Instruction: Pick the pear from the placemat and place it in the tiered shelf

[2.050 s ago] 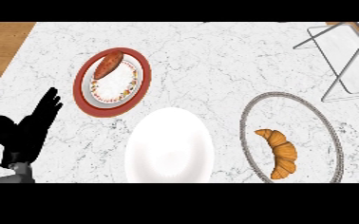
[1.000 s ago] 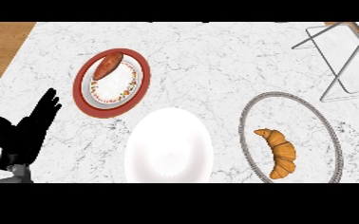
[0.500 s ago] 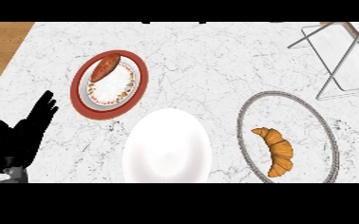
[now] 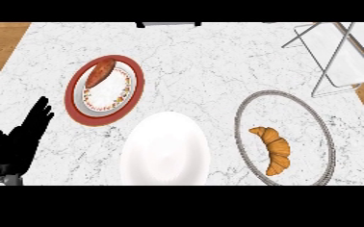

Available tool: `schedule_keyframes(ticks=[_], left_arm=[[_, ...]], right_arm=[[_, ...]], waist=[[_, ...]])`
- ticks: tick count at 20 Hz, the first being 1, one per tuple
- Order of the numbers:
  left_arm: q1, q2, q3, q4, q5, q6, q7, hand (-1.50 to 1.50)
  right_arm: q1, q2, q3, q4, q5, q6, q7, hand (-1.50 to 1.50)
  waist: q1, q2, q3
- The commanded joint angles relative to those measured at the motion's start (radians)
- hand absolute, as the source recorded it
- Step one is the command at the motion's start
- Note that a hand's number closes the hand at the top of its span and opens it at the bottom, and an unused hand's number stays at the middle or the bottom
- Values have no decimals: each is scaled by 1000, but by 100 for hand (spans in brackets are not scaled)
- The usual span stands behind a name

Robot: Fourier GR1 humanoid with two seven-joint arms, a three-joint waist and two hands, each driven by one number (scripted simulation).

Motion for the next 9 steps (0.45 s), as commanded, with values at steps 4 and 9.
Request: schedule_keyframes(ticks=[4,9], left_arm=[[47,19,27,-11,6,-4,-1,0],[41,-17,8,-7,-11,27,1,0]], right_arm=[[22,66,8,-347,73,384,170,-150],[-9,131,54,-584,130,576,154,-150]], waist=[[-28,-19,-1],[-46,-26,-5]])
